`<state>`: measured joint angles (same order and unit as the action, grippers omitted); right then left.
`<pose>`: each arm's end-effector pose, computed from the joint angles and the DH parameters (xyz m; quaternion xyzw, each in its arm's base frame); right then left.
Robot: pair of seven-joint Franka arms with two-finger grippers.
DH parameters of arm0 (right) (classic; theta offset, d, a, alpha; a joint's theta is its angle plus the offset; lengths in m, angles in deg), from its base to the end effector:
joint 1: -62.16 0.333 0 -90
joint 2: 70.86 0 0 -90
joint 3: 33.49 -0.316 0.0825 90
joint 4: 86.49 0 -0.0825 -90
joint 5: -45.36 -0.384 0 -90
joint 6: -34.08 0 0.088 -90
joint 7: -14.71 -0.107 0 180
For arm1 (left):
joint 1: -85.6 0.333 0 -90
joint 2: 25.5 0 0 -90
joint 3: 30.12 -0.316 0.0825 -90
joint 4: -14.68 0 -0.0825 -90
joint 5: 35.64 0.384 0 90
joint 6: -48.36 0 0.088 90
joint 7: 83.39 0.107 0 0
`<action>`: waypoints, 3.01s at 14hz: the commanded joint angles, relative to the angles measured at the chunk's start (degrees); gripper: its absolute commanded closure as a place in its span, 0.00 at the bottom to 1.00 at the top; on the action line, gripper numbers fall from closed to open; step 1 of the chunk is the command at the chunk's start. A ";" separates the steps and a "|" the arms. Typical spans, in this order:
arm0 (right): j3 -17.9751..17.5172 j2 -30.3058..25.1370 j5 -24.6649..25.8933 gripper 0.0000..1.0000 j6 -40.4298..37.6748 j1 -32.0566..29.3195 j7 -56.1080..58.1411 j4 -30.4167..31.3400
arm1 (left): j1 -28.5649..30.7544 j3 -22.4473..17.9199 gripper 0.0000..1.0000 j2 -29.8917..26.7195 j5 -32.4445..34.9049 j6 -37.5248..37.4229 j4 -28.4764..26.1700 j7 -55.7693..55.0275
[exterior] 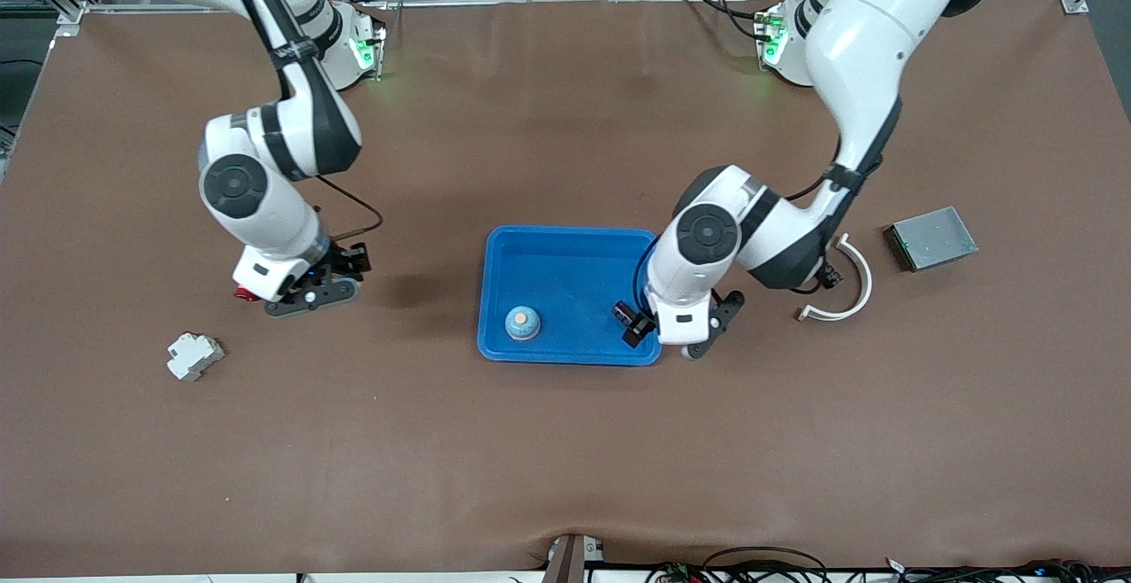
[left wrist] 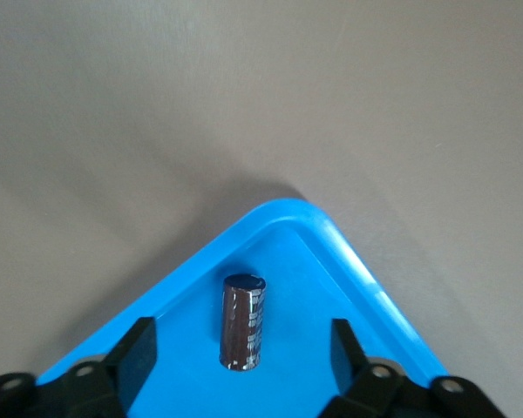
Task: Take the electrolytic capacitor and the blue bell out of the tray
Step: 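Grasp the second capacitor with the left gripper while the right gripper lowers the bell, then carry the capacitor with the left gripper while the right gripper releases the bell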
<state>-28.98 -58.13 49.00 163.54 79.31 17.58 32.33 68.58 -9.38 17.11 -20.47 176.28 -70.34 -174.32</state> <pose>0.5625 0.1253 0.3204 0.9870 0.1560 -0.0152 0.0342 0.6022 -0.3970 0.2591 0.9074 0.4191 0.0004 0.0320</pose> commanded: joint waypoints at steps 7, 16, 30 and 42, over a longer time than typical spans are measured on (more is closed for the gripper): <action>-0.82 -3.77 0.23 1.00 16.42 -10.56 15.32 13.80 | -6.17 -3.86 0.29 5.47 0.92 4.18 1.78 -4.43; -1.08 8.70 0.23 1.00 35.50 -12.58 15.15 15.48 | -6.17 -3.86 0.85 6.35 1.01 3.65 1.60 -4.26; -12.41 8.98 -2.76 0.00 25.09 -22.34 13.66 10.04 | -2.32 -3.95 1.00 -1.20 2.60 -13.39 9.34 3.56; -13.91 4.49 -10.23 0.00 11.69 -0.83 -39.29 -1.81 | 17.71 -3.51 1.00 -6.48 -2.24 -23.42 6.18 29.83</action>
<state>-43.45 -53.56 39.58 175.03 74.34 -12.58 33.08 82.51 -13.29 12.67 -20.64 153.57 -60.96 -147.48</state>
